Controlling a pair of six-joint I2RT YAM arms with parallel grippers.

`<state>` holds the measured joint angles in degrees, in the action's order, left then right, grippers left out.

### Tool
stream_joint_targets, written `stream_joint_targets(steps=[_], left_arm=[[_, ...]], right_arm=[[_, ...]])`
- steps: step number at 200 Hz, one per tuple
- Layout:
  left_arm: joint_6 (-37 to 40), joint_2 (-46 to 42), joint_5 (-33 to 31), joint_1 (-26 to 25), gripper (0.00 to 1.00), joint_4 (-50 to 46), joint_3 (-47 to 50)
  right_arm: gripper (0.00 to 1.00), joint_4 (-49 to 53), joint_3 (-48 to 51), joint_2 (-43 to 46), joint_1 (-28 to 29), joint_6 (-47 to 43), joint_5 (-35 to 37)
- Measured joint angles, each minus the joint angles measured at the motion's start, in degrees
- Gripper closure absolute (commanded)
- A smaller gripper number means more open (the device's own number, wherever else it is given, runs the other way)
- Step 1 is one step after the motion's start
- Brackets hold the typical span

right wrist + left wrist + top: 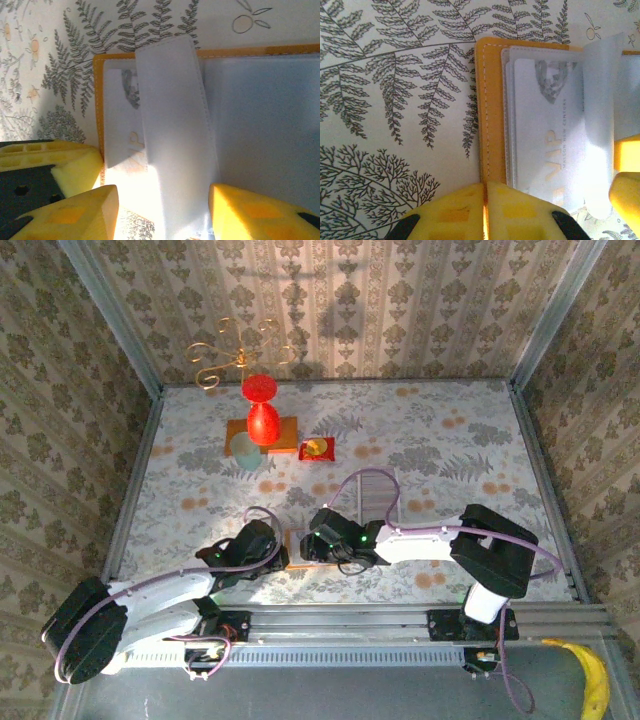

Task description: Put the credit cards into the card holder

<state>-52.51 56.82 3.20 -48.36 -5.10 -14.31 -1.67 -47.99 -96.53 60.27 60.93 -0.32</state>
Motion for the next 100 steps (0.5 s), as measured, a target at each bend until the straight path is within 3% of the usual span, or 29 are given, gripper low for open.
stream_joint_targets(steps=[100], left_arm=[[-0.22, 0.0, 0.0, 0.0, 0.91, 0.48, 0.17]], right_arm=[[0.56, -8.24, 0.85, 0.0, 0.0, 3.65, -1.92]])
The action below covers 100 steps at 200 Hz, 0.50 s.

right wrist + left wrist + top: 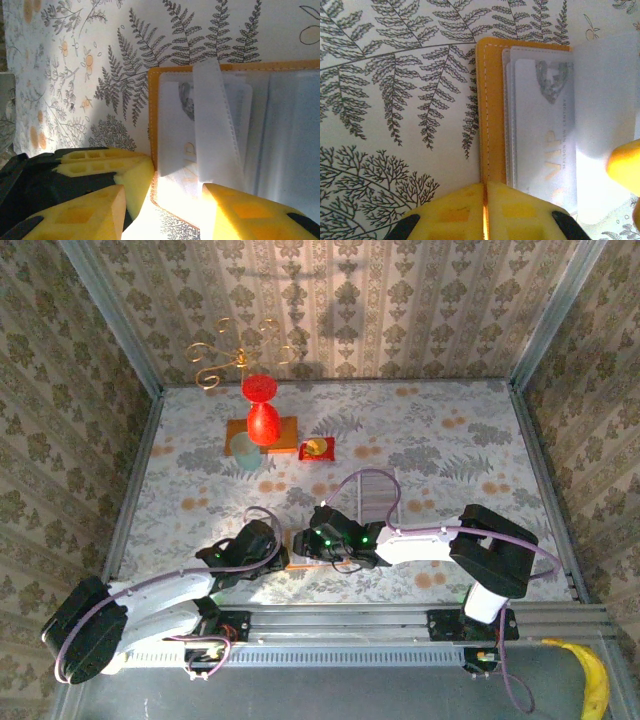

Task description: Put the credit cards into the card holder

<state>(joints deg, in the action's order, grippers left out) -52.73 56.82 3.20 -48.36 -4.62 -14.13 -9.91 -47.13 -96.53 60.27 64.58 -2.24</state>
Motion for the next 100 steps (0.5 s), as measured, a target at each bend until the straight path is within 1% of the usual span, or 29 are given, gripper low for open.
stream_joint_targets(steps=[100], left_arm=[[-0.07, -1.09, 0.0, 0.0, 0.91, 0.35, 0.74]], right_arm=[[0.57, -4.42, 0.83, -1.07, 0.0, 1.81, -1.27]])
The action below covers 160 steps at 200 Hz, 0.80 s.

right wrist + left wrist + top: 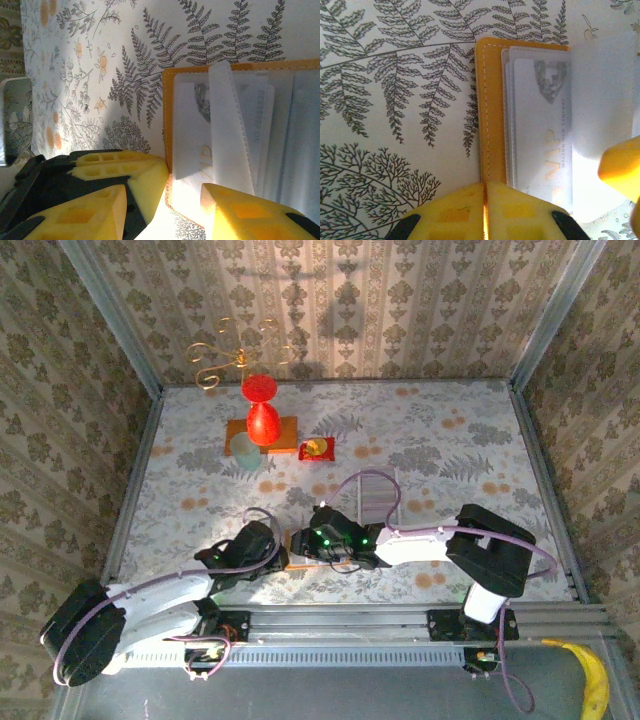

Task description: Put the credit cards into the card holder

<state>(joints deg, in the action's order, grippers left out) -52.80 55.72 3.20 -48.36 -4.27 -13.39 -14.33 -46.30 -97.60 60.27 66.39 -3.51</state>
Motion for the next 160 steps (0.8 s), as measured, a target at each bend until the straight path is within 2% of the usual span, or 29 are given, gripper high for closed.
stream_joint_targets(steps=[29, 66, 106, 160], left_arm=[[-0.15, -0.35, 0.0, 0.0, 0.9, 0.35, 0.37], [-0.96, -1.16, 0.22, -0.07, 0.81, 1.86, 1.33], [-1.25, -2.12, 0.22, -0.11, 0.81, 2.4, 1.9], [-1.64, -4.96, -0.31, -0.11, 0.89, 0.81, 2.84]], right_arm=[[0.57, -0.83, 0.0, -1.09, 0.0, 0.11, -0.02], [0.57, -2.47, 0.0, -1.53, 0.0, 1.11, -0.26], [0.57, -3.67, -0.02, -1.6, 0.0, 1.4, -0.42], [0.57, -5.31, -0.24, -3.15, 0.0, 1.84, -1.29]])
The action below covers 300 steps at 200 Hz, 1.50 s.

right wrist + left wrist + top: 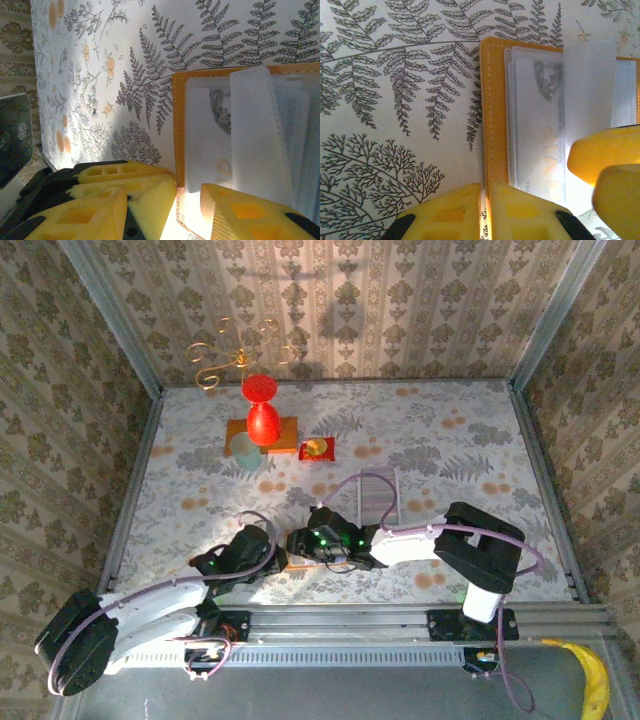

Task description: Put the credit cards into the card holder

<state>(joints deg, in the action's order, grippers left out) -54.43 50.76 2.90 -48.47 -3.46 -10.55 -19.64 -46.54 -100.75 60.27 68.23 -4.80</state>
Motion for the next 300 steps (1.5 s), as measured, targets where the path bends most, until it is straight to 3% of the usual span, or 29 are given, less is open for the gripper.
stream_joint_targets(steps=[69, 146, 197, 230, 249, 272, 300], left_arm=[[-0.04, -7.67, -1.86, 0.0, 0.9, -2.97, 1.46], [-1.29, -21.14, -6.91, 0.02, 0.9, -13.94, 1.7], [-1.4, -24.63, -9.18, 0.07, 0.85, -19.37, 1.66], [-0.35, -23.32, -9.11, 0.07, 0.8, -20.59, -0.2], [0.74, -21.46, -8.7, 0.07, 0.76, -19.39, -1.9], [2.38, -17.86, -7.8, 0.07, 0.71, -16.11, -3.58], [3.74, -13.09, -6.75, 0.07, 0.69, -10.75, -4.94]], right_arm=[[0.56, -2.05, -2.6, -1.07, 0.02, 1.03, -0.46], [0.55, -4.61, -8.94, -5.07, 0.15, 0.72, -3.23], [0.52, 0.15, -10.82, -0.35, -1.79, -8.63, -3.41], [0.51, 6.69, -7.89, 13.75, -7.85, -20.35, -2.16], [0.48, 10.51, -5.38, 24.72, -10.93, -31.63, -0.07], [0.42, 14.82, -2.27, 37.55, -11.19, -52.68, -0.13], [0.24, 26.16, -1.01, 46.86, -10.97, -81.37, -1.75]])
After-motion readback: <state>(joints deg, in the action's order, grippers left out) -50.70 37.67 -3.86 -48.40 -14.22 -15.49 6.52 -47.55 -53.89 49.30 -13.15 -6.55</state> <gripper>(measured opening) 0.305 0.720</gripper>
